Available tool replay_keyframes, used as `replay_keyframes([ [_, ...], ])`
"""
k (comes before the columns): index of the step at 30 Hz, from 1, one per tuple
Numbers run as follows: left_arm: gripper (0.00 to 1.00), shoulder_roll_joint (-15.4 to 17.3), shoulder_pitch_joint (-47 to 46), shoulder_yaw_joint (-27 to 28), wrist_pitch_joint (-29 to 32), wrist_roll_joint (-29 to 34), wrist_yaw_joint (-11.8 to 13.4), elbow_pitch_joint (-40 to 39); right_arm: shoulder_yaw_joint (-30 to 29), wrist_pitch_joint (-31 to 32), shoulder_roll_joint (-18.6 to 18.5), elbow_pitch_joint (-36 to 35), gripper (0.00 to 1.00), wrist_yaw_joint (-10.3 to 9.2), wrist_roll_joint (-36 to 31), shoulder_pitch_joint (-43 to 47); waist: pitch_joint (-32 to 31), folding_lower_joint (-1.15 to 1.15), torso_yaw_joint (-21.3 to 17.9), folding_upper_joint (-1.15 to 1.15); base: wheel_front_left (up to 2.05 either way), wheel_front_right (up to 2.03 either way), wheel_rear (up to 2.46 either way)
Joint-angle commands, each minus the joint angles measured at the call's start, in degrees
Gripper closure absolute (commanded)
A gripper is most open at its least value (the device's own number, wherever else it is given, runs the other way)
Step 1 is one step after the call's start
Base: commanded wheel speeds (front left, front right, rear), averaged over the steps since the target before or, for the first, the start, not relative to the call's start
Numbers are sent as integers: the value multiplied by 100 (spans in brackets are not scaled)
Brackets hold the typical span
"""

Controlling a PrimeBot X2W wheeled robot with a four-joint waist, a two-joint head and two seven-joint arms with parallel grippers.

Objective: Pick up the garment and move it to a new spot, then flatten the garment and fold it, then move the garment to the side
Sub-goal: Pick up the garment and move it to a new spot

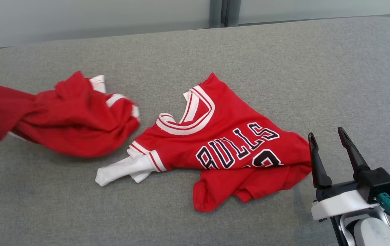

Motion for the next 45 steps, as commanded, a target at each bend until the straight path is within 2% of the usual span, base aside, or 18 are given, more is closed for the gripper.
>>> replay_keyframes([
  [1,100,174,-252,109,0,68,21,147,-5,-19,-21,-1,0,-2,25,-99,71,0,-112,0,0,0,0],
  [8,100,756,-1069,269,43,350,-202,762,-3,-19,-18,6,0,-2,75,-229,288,0,-448,0,0,0,0],
  [13,100,958,-1412,212,156,530,-327,1029,-8,-19,-13,22,0,-2,94,-232,370,0,-614,0,0,0,0],
  [16,100,885,-1553,93,363,484,-499,1166,-9,-19,-9,30,0,-2,106,-241,410,0,-696,0,0,0,0],
  [23,100,561,-1368,-158,385,540,-573,1846,36,-19,-6,25,0,-2,133,-321,504,0,-821,0,0,0,0],
  [26,82,389,-1192,-119,291,392,-658,2212,51,-19,-6,46,0,-2,117,-294,481,0,-859,0,0,0,0],
  [28,53,288,-1127,-106,241,302,-732,2398,23,-19,-4,50,0,-2,109,-270,452,0,-857,0,0,0,0],
  [30,0,183,-1054,-146,160,311,-800,2520,-17,-19,-3,59,0,-2,96,-243,412,0,-826,0,0,0,0],
  [37,0,-142,-958,-206,-204,326,-874,2664,-46,-19,-4,39,0,-2,80,-132,168,0,-577,0,0,0,0],
  [45,0,-390,-341,-142,-1060,310,-901,1930,-142,-19,-28,-54,0,-2,-17,121,-319,0,-207,0,0,0,0],
])
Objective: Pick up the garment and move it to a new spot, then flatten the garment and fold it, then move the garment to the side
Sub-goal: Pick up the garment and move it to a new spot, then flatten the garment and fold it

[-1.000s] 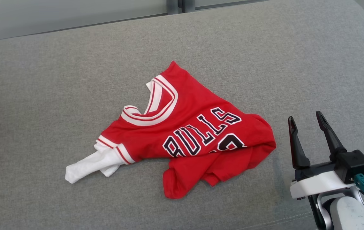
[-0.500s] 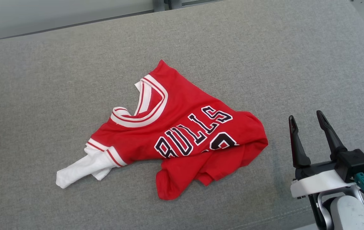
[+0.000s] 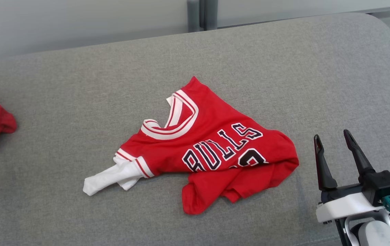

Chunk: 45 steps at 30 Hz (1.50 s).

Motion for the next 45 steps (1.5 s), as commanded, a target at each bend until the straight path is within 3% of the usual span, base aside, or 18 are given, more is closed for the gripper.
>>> replay_keyframes([
  [1,0,-85,347,24,-233,-27,27,-323,-39,-19,-53,-47,0,-2,-54,150,-346,0,304,0,0,0,0],
  [7,0,-225,1207,-114,-513,9,316,-1529,-101,-19,-175,-110,0,-2,-81,387,-607,0,607,0,0,0,0],
  [16,0,-370,2728,-318,-880,190,962,-3447,-116,-19,-238,-220,0,-2,-95,654,-793,0,931,0,0,0,0],
  [24,0,-761,3797,54,-1062,460,1353,-4096,-76,-19,-157,-259,0,-2,-93,913,-973,0,1000,0,0,0,0],
  [27,0,-910,4139,183,-1059,639,1346,-4185,-66,-19,-123,-254,0,-2,-80,981,-1004,0,991,0,0,0,0],
  [30,0,-1025,4361,272,-1061,850,1139,-4236,-24,-19,-107,-211,0,-2,-80,1005,-1006,0,965,0,0,0,0],
  [35,0,-1301,4572,476,-1062,1427,297,-4076,-5,-19,-96,-151,0,-2,-83,1018,-1005,0,947,0,0,0,0],
  [38,0,-1561,4646,676,-1062,1686,-62,-3850,10,-19,-101,-130,0,-2,-86,1005,-1009,0,924,0,0,0,0],
  [41,0,-1836,4651,826,-1061,1850,-443,-3481,21,-19,-130,-129,0,-2,-83,990,-995,0,872,0,0,0,0],
  [45,0,-2132,4284,737,-975,1638,-749,-2980,84,-19,-175,-144,0,-2,-74,875,-901,0,758,0,0,0,0],
])
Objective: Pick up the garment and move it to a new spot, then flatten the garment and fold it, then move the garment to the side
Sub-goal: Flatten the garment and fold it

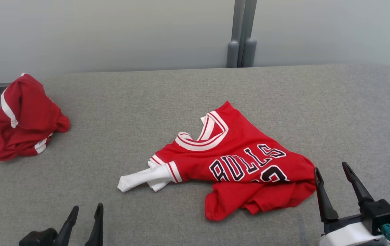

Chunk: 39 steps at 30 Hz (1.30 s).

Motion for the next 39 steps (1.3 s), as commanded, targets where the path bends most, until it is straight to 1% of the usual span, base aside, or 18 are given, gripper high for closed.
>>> replay_keyframes([
  [1,0,-233,-313,55,86,-264,-33,166,14,-19,-39,-7,0,-2,-20,-85,90,0,-106,0,0,0,0],
  [4,0,-663,-640,100,398,-792,-100,479,47,-19,-32,-11,0,-2,-5,-147,182,0,-261,0,0,0,0],
  [5,0,-663,-640,100,398,-792,-100,479,47,-19,-32,-11,0,-2,-5,-147,182,0,-261,0,0,0,0],
  [8,0,-945,-978,101,782,-1255,-218,746,77,-19,-20,2,0,-2,0,-218,279,0,-468,0,0,0,0],
  [10,0,-1047,-1219,132,955,-1417,-241,879,57,-19,-9,0,0,-2,12,-263,355,0,-596,0,0,0,0],
  [12,0,-1050,-1439,134,1095,-1456,-179,1023,41,-19,5,2,0,-2,18,-271,431,0,-710,0,0,0,0],
  [14,0,-968,-1677,131,1188,-1354,-63,1194,51,-19,19,3,0,-2,23,-313,493,0,-820,0,0,0,0],
  [17,0,-865,-1979,28,1501,-1237,53,1442,34,-19,34,1,0,-2,41,-376,583,0,-962,0,0,0,0],
  [21,0,-684,-2215,-163,1978,-1141,139,1777,38,-19,58,9,0,-2,57,-435,673,0,-1128,0,0,0,0],
  [23,0,-608,-2303,-201,2100,-1105,166,1917,30,-19,69,4,0,-2,58,-462,714,0,-1191,0,0,0,0],
  [25,0,-613,-2364,-224,2152,-1126,115,2028,13,-19,82,-3,0,-2,65,-470,744,0,-1228,0,0,0,0],
  [28,0,-704,-2436,-223,2212,-1217,47,2196,-2,-19,89,-2,0,-2,68,-474,775,0,-1262,0,0,0,0],
  [33,0,-792,-2514,-354,2374,-1192,35,2565,-5,-19,106,10,0,-2,81,-501,809,0,-1298,0,0,0,0],
  [34,4,-793,-2538,-386,2395,-1163,31,2639,-6,-19,109,11,0,-2,83,-516,816,0,-1301,0,0,0,0],
  [35,53,-800,-2555,-417,2416,-1152,8,2702,-13,-19,112,12,0,-2,82,-529,820,0,-1300,0,0,0,0],
  [36,53,-814,-2563,-443,2445,-1165,-17,2752,-22,-19,111,15,0,-2,83,-538,820,0,-1297,0,0,0,0],
  [37,100,-837,-2567,-482,2500,-1195,-79,2805,-29,-19,111,19,0,-2,83,-542,818,0,-1290,0,0,0,0],
  [39,100,-858,-2606,-510,2513,-1234,-167,2870,-51,-19,113,24,0,-2,80,-545,814,0,-1270,0,0,0,0],
])
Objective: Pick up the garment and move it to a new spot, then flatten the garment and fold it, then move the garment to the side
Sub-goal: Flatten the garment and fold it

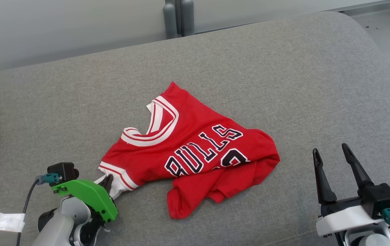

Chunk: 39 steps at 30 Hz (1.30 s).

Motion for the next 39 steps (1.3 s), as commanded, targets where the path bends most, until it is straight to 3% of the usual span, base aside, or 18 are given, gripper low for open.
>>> replay_keyframes([
  [1,100,-76,11,-56,32,-100,-91,112,-27,-19,-10,15,0,-2,14,-72,-5,0,24,0,0,0,0],
  [6,100,209,-125,424,-248,-388,-226,-327,-84,-19,-4,-32,0,-2,24,-51,-13,0,90,0,0,0,0],
  [11,100,613,-74,869,-320,-552,-111,-1145,-152,-19,-3,-39,0,-2,12,46,-54,0,189,0,0,0,0],
  [20,100,1772,14,1868,465,-1053,598,-3704,-162,-19,9,-30,0,-2,26,65,-144,0,440,0,0,0,0],
  [25,100,2306,-261,2384,926,-1301,917,-4561,-134,-19,12,-4,0,-2,44,66,-178,0,506,0,0,0,0],
  [29,100,2559,-667,2475,1321,-1452,1116,-5025,-138,-19,16,8,0,-2,61,72,-188,0,557,0,0,0,0],
  [33,100,2529,-1335,2015,1702,-1337,1285,-5152,-86,-19,18,38,0,-2,104,-7,-191,0,567,0,0,0,0],
  [39,100,1546,-2116,779,1929,-1118,1524,-4653,33,-19,17,79,0,-2,228,-173,-151,0,399,0,0,0,0],
])
